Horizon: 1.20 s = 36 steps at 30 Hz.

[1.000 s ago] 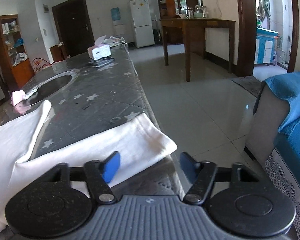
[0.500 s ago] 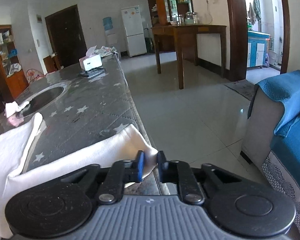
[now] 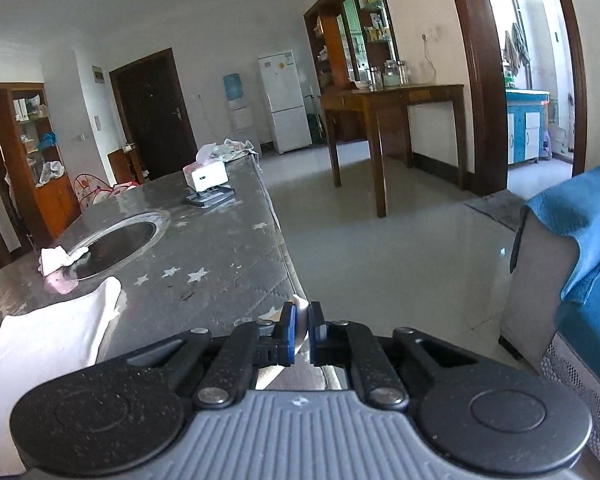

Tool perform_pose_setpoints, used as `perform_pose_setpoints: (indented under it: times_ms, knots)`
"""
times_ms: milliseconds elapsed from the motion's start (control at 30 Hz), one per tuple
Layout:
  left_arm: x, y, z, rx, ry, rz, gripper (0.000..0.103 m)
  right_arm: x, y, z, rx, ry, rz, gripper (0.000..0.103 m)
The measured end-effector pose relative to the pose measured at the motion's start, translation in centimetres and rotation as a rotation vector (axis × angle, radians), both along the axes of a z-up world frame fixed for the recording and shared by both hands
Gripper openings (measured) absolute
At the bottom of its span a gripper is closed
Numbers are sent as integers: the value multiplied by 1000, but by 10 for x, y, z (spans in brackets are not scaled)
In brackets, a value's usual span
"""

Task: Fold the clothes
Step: 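Lift and fold the held side over the body, then open the right gripper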

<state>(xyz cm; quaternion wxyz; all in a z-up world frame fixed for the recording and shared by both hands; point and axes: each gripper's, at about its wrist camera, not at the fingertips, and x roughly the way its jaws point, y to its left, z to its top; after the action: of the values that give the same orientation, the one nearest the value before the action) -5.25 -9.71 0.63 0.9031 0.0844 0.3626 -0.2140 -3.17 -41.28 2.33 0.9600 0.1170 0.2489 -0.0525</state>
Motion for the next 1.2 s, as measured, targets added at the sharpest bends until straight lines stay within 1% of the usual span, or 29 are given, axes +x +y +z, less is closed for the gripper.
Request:
perform_pose_setpoints:
  times_ms: [167, 367, 467, 567, 667, 933, 1133, 1200]
  knots:
    - [0, 2, 2, -6, -2, -6, 103, 0, 1, 3, -3, -10, 2, 5]
    - [0, 4, 4, -15, -3, -12, 103, 1, 6, 10, -11, -12, 30, 5]
    - [1, 6, 5, -19, -4, -14, 103, 1, 11, 21, -4, -23, 70, 5]
    - [2, 18, 11, -46, -7, 15, 103, 1, 23, 38, -16, -42, 129, 5]
    - [4, 31, 14, -62, -12, 50, 103, 3, 42, 57, -33, -65, 199, 5]
    - [1, 68, 20, -110, -29, 129, 103, 11, 110, 101, -61, -111, 405, 5]
    - [-4, 92, 19, -143, -34, 178, 103, 12, 166, 121, -86, -124, 547, 5]
    - [-4, 97, 23, -157, -29, 189, 103, 10, 189, 124, -100, -122, 604, 5]
